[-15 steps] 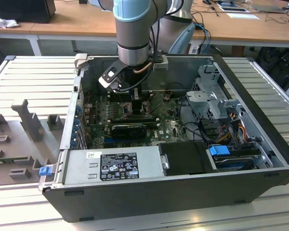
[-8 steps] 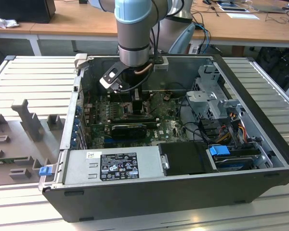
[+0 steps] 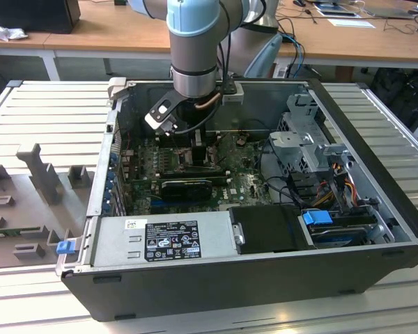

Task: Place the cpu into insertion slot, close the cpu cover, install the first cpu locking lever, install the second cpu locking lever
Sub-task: 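Place the cpu into insertion slot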

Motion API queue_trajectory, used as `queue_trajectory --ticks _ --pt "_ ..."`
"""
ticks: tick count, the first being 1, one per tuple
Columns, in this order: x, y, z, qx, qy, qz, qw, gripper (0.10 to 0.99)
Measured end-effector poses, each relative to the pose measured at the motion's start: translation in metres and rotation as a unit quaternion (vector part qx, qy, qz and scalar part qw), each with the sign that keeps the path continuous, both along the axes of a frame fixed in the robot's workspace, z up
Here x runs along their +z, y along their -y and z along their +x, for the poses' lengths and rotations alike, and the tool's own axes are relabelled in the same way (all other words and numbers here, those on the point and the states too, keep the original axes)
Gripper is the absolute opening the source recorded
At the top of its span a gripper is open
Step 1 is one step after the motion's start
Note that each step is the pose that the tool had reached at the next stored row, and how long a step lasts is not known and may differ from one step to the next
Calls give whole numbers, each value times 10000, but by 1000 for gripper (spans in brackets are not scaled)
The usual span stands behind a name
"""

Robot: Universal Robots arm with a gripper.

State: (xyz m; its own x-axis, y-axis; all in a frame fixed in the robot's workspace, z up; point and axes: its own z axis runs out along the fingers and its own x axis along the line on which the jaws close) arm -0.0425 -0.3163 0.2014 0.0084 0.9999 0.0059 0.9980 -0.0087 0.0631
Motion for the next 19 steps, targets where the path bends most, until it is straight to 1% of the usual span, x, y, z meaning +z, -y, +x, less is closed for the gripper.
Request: queue_trajectory --ticks 3,4,6,7,10,11,13,14,15,16,17,18,19 --pt "-4 0 0 0 0 1 10000 537" --pt "-5 0 0 0 0 0 10000 604" --pt "-4 0 0 0 0 1 10000 604" --pt "8 0 0 0 0 0 10000 604" --pt "83 0 0 0 0 0 10000 592" --pt "103 0 0 0 0 0 10000 525" --pt "145 0 0 0 0 -2 10000 278" --pt "153 0 0 0 0 -3 10000 220" --pt "160 0 0 0 0 -5 10000 220" --pt "167 0 0 0 0 -5 10000 157" --pt "175 0 0 -1 0 -6 10000 157" --pt "184 0 0 -1 0 -6 10000 106" --pt "188 0 0 0 0 -6 10000 106"
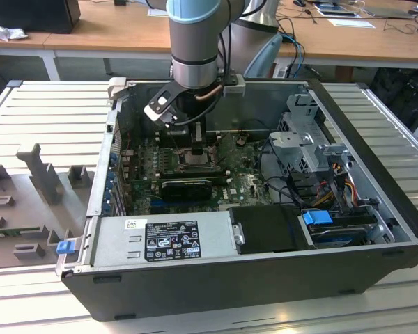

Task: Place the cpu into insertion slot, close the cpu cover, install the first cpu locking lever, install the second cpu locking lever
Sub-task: 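Place the cpu into insertion slot, then close the cpu cover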

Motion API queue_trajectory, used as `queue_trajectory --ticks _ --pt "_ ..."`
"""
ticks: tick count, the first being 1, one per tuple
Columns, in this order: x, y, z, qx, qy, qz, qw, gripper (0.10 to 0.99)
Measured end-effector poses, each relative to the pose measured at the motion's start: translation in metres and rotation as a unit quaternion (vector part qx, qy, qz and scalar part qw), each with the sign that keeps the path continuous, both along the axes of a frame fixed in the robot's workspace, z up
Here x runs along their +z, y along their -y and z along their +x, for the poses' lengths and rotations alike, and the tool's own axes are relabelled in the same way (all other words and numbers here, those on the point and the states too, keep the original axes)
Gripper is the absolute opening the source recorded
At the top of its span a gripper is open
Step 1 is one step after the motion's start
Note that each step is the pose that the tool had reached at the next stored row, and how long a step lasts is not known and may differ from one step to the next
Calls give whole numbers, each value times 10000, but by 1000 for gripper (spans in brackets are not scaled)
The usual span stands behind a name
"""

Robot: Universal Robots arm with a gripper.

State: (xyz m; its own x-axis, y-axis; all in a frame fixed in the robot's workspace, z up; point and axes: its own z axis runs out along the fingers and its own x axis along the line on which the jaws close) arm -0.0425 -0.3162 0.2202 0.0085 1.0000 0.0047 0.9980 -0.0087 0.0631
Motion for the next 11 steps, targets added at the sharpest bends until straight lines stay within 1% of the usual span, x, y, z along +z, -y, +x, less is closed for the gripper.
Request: queue_trajectory --ticks 9,11 --pt "56 0 0 0 1 -3 10000 106" --pt "57 1 45 -1 -5 -5 10000 106"
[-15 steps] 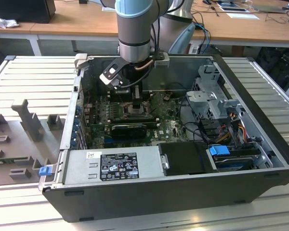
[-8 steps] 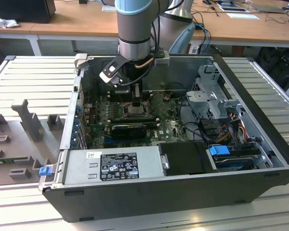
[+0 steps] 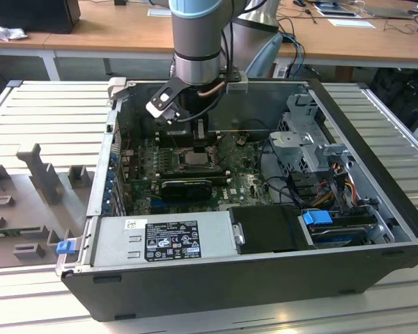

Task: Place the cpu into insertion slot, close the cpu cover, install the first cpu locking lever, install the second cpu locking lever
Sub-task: 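Close the cpu cover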

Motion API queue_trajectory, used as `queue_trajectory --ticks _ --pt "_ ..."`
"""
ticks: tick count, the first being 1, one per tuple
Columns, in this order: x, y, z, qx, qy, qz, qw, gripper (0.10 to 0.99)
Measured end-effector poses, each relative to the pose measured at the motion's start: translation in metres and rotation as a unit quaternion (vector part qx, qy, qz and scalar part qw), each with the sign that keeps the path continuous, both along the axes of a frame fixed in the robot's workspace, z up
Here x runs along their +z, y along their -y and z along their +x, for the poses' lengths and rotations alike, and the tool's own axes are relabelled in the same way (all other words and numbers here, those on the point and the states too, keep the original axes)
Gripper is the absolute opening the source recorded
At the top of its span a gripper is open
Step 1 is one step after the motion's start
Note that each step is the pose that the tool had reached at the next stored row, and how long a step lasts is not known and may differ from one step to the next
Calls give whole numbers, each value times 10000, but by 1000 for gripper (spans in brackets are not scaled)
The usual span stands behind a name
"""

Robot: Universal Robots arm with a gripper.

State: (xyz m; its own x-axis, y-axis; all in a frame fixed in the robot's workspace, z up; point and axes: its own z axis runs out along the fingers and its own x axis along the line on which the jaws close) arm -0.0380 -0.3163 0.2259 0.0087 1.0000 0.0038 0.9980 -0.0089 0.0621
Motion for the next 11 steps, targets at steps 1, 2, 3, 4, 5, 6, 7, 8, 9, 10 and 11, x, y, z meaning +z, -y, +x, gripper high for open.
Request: queue_trajectory --ticks 1,2,3,4,5,6,7,8,9,10,11 --pt "-1 0 6 0 0 1 10000 106" --pt "0 0 10 0 0 0 10000 106" --pt "0 0 15 0 0 0 10000 106" --pt "-1 0 18 0 0 1 10000 106" --pt "-1 0 21 -1 0 1 10000 106" --pt "-1 0 23 0 0 0 10000 106" --pt "0 0 23 0 0 0 10000 106" --pt "2 -1 24 0 0 0 10000 106" --pt "10 -1 24 0 0 0 10000 106" --pt "19 -1 24 0 0 1 10000 106" --pt "29 -1 24 1 0 1 10000 106"
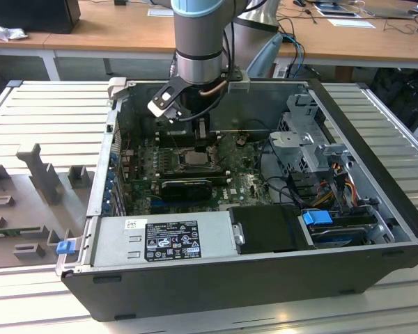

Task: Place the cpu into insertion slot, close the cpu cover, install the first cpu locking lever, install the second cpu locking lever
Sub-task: 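Close the cpu cover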

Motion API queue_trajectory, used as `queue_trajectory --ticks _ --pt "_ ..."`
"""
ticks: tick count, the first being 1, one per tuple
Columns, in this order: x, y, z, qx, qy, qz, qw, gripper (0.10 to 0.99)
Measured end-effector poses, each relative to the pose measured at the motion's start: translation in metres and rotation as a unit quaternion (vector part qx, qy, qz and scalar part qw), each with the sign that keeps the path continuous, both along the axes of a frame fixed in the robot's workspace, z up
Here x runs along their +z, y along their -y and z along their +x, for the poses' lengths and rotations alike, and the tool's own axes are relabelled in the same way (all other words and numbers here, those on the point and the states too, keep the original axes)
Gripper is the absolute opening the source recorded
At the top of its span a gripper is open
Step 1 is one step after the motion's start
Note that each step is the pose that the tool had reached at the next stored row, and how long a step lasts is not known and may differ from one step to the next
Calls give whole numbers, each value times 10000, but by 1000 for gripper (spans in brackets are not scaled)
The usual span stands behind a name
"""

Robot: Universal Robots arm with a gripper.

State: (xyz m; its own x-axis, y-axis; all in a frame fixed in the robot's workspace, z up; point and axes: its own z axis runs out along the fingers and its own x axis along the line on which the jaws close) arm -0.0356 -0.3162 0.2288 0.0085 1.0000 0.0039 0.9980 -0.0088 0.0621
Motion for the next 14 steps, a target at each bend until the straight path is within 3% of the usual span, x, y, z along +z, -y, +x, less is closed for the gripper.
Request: queue_trajectory --ticks 7,14 --pt "52 -3 0 0 0 0 10000 106" --pt "188 -9 0 0 0 0 10000 106"
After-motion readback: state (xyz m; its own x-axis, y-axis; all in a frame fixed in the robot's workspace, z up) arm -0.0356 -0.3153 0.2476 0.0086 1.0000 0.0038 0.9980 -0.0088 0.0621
